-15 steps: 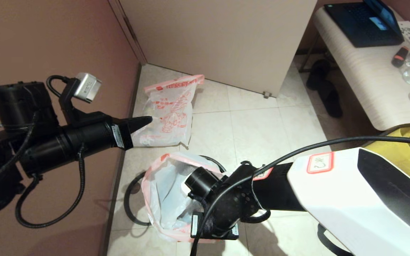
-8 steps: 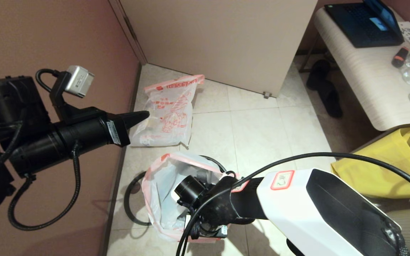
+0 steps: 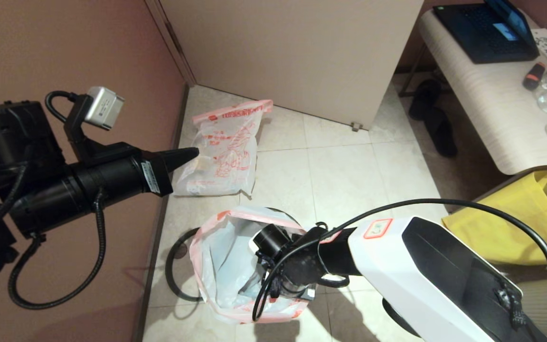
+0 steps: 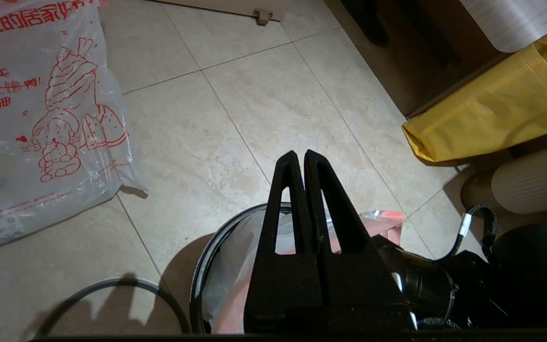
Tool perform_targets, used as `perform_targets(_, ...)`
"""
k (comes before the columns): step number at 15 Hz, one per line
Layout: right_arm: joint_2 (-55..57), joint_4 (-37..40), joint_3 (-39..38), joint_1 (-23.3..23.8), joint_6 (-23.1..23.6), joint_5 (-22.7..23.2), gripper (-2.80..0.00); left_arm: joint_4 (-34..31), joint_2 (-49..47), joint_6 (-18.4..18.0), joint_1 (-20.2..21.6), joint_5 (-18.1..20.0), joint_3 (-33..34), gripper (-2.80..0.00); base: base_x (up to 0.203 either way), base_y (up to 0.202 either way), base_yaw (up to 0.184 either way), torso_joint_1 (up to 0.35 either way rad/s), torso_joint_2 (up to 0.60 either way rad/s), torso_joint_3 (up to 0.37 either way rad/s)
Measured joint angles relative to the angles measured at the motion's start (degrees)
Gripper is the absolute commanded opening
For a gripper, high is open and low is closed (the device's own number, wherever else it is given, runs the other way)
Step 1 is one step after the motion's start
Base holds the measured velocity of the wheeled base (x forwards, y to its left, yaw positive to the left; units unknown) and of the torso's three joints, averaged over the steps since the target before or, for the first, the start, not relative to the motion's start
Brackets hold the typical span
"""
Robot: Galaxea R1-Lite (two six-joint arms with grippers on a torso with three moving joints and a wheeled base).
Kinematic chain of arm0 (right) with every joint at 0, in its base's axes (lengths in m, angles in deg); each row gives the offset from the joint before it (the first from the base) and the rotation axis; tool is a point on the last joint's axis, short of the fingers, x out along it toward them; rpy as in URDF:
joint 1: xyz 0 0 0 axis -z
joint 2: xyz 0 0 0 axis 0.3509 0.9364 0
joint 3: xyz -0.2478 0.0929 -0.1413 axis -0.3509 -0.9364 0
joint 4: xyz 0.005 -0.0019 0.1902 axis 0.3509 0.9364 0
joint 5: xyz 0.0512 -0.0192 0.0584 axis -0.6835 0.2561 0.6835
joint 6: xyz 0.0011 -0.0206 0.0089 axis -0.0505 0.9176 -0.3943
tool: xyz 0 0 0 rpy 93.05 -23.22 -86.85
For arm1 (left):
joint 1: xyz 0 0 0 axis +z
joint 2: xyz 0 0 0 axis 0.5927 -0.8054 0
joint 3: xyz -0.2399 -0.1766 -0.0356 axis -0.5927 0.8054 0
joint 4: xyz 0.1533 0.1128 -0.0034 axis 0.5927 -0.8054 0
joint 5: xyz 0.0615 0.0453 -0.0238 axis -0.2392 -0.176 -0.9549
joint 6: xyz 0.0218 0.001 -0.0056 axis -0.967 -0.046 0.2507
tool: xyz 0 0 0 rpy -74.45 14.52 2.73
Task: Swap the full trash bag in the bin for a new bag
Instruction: Put the new garbage bag on the trash can
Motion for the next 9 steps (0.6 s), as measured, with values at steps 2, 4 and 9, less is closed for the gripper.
perform_targets(2,0.49,-0.17,0.02,0.58,0.07,-0.66,-2.8,0.0,0.04,-0.07,0.0,-0.02,0.0,-2.8,0.0,0.0,0.0,0.0,0.0,0.0)
perform_targets(4,0.8,-0.2,0.02,0.88,0.26,-0.74,-2.8,-0.01,0.04,-0.06,-0.2,0.0,0.0,-2.8,0.0,0.0,0.0,0.0,0.0,0.0)
perform_targets(9,0.85,-1.11,0.07,0.22,2.09,-0.8,-2.8,0.0,0.07,-0.07,-0.28,-0.05,0.0,-2.8,0.0,0.0,0.0,0.0,0.0,0.0)
